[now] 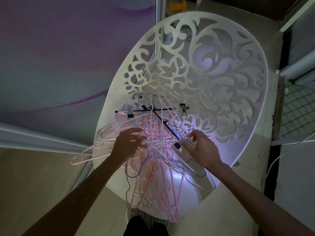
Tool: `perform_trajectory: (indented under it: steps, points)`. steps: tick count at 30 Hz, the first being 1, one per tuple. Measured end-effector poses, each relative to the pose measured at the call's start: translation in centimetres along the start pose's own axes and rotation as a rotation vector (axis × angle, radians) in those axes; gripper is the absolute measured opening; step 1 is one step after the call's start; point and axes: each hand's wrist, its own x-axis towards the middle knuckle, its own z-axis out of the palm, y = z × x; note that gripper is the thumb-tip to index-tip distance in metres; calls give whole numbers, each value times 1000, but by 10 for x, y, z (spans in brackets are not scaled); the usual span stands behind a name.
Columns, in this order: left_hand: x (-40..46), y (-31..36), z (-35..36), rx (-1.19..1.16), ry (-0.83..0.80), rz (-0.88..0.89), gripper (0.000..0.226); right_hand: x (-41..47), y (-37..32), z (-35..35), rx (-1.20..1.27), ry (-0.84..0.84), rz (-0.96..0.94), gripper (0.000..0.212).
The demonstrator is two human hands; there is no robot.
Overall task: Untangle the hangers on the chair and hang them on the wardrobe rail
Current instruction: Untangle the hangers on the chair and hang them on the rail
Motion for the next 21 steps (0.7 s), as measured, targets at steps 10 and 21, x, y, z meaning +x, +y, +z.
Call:
perform_trajectory:
  steps: [10,21]
  points:
    - [-12,62,2,-173,-332,-142,11,-15,-14,11,479,-250,-29,21]
    - [-32,69,-2,-482,-286,-79,37,-46,6,-48,25,-88,-317,40]
